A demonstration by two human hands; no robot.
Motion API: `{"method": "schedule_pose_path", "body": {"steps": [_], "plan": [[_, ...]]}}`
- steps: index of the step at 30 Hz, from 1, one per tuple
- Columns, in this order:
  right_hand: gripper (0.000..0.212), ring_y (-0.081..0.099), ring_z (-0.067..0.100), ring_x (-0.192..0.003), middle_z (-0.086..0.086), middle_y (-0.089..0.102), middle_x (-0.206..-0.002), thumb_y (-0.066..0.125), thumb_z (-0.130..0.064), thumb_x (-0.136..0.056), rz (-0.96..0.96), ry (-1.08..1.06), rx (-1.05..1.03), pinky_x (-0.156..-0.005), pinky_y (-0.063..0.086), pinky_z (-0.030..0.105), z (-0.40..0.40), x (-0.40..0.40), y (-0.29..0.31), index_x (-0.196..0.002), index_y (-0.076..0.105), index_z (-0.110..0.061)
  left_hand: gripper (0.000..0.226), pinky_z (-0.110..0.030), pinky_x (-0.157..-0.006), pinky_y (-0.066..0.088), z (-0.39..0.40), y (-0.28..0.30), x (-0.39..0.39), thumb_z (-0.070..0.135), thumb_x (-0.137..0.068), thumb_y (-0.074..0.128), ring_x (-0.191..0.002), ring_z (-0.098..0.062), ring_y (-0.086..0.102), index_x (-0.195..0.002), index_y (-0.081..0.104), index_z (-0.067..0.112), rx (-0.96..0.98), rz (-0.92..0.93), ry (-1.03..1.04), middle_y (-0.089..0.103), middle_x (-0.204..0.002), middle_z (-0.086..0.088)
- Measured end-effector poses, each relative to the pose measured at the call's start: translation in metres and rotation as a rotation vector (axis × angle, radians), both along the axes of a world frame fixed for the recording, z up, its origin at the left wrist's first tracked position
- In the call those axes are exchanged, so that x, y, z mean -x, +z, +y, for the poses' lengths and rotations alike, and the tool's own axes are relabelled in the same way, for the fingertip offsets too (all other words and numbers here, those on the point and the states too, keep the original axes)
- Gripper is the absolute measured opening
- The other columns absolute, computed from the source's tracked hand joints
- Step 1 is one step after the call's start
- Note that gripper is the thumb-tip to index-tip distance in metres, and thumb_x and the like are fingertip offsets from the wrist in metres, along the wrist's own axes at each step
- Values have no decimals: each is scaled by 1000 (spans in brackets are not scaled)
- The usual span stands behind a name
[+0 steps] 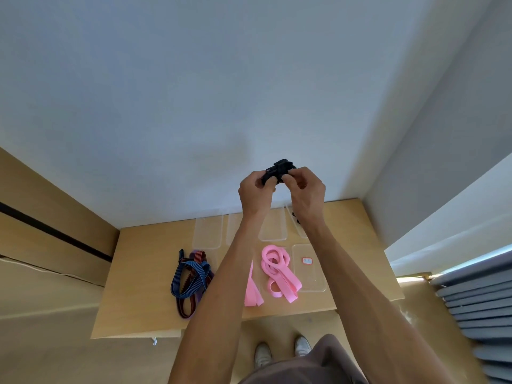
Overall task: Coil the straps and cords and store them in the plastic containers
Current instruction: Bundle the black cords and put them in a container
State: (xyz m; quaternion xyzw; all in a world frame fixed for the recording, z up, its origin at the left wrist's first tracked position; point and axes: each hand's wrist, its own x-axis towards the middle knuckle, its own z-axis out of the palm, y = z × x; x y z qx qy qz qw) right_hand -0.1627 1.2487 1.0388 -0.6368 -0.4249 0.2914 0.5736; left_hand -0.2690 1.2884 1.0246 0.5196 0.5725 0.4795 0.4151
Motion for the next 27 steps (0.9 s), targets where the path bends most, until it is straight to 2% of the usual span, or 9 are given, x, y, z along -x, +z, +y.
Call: {"method": "schedule_pose_path", "body": {"steps": [4, 7, 10, 14, 17, 19, 23, 25, 27], "plan": [[13, 55, -1, -94, -6, 58, -101, 63, -22, -94, -37, -61, -16, -79, 44, 13, 5, -6, 4, -86, 65, -11, 10, -40, -73, 60, -4, 5, 0, 10, -82, 69, -66, -19, 69, -87, 74, 17, 42, -118, -108, 74, -75, 1], [19, 63, 11, -79, -2, 66, -83, 55, -25, -99, 53, -92, 19, -67, 47, 15, 4, -8, -5, -86, 58, -11, 16, -44, -76, 61, -4, 4, 0, 5, -79, 67, -71, -23, 70, -89, 73, 16, 33, -76, -170, 74, -79, -1], [17, 64, 18, -74, 0, 67, -78, 55, -27, -99, 104, -204, 56, -67, 51, 29, 1, -10, -16, -87, 59, -15, 24, -47, -80, 60, -8, -3, 0, 2, -78, 67, -76, -22, 69, -86, 73, 24, 50, -28, -220, 73, -81, 3], [15, 64, 23, -70, 13, 69, -82, 60, -29, -95, 203, -219, 181, -71, 57, 44, -2, -14, -29, -102, 57, -16, 22, -47, -85, 58, -14, -25, -2, 0, -82, 66, -84, -27, 70, -92, 74, 18, 112, -9, -216, 74, -85, -1], [15, 68, 31, -81, 15, 70, -89, 62, -28, -93, 209, -254, 273, -76, 59, 50, -1, -14, -43, -96, 61, -13, 21, -44, -86, 57, -18, -37, -6, 9, -85, 68, -86, -29, 71, -106, 68, 11, 201, 0, -170, 74, -91, -9], [16, 69, 28, -82, 8, 70, -89, 62, -32, -91, 165, -319, 349, -77, 57, 47, -1, -13, -55, -91, 63, -15, 20, -43, -85, 57, -19, -49, -10, 15, -86, 69, -84, -30, 72, -104, 62, 11, 256, -12, -142, 73, -90, -10], [13, 65, 19, -72, -3, 67, -77, 64, -30, -91, 144, -401, 396, -56, 45, 25, -10, -14, -85, -83, 63, -19, 10, -27, -73, 53, -24, -78, -13, 16, -87, 68, -86, -24, 70, -96, 64, 16, 309, 106, -240, 72, -89, -2], [12, 65, 19, -71, -3, 67, -75, 65, -27, -91, 128, -411, 447, -57, 47, 26, -16, -19, -102, -82, 65, -18, 14, -15, -66, 44, -32, -97, -15, 15, -87, 70, -84, -18, 66, -101, 67, 15, 316, 206, -276, 70, -89, 2], [13, 66, 20, -71, -3, 66, -74, 67, -24, -90, 122, -407, 504, -62, 54, 32, -20, -26, -120, -78, 65, -18, 15, -14, -64, 41, -38, -115, -18, 16, -87, 72, -86, -15, 63, -102, 70, 12, 325, 282, -296, 70, -92, 0]]}}
